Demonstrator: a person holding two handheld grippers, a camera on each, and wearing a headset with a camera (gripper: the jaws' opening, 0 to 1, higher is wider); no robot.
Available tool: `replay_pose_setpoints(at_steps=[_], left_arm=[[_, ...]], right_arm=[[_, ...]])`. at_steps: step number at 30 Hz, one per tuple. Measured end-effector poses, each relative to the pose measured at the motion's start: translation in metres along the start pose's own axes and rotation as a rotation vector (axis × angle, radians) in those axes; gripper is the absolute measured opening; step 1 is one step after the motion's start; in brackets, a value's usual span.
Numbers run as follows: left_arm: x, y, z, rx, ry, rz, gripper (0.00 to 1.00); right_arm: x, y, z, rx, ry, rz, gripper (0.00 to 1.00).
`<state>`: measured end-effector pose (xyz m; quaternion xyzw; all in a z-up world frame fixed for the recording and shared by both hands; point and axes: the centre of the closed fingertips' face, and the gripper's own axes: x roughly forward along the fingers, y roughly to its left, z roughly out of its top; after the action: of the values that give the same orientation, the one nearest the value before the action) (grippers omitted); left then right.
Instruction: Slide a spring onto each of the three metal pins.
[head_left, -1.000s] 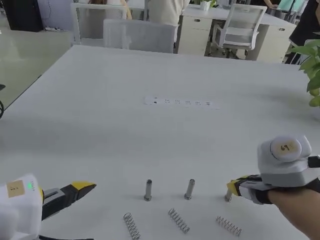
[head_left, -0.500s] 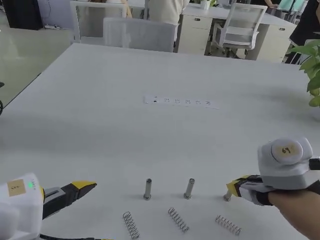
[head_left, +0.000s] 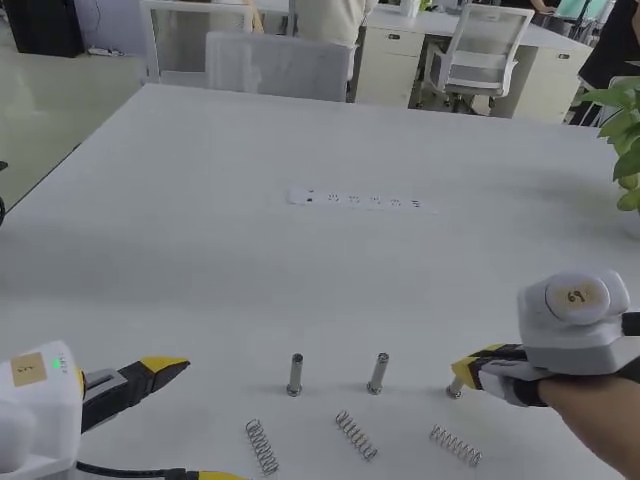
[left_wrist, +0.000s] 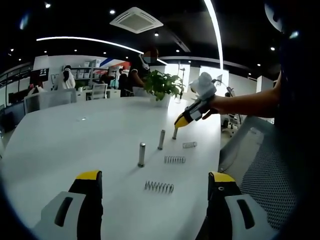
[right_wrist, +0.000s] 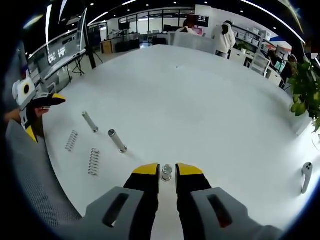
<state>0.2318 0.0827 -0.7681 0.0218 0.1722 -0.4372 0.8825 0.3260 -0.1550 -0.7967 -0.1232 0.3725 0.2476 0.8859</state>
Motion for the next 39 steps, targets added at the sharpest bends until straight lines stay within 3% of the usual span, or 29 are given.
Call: replay_pose_setpoints(at_steps=[11, 18, 23, 28, 33, 39], left_arm=[[0.001, 0.000, 0.000, 0.000, 0.000, -0.002, 0.84], [0.003, -0.001, 0.001, 0.001, -0.002, -0.006, 0.84], [0.003, -0.002, 0.001, 0.002, -0.003, -0.009, 0.84], [0.002, -0.001, -0.001, 0.001, -0.001, -0.007, 0.84], [0.000, -0.001, -0.001, -0.004, -0.006, -0.001, 0.84], [0.000, 0.001, 0.000, -0.005, -0.008, 0.001, 0.84]], right_arm=[[-0.021, -0.004, -0.007, -0.004, -0.019, -0.012, 0.12], [-0.030, 0.007, -0.017, -0.015, 0.001, 0.010, 0.12], [-0.030, 0.023, -0.027, -0.027, 0.057, 0.075, 0.12], [-0.025, 0.043, -0.031, -0.086, 0.108, 0.139, 0.12], [-0.019, 0.054, -0.030, -0.150, 0.132, 0.170, 0.12], [-0.010, 0.058, -0.037, -0.231, 0.206, 0.196, 0.12]])
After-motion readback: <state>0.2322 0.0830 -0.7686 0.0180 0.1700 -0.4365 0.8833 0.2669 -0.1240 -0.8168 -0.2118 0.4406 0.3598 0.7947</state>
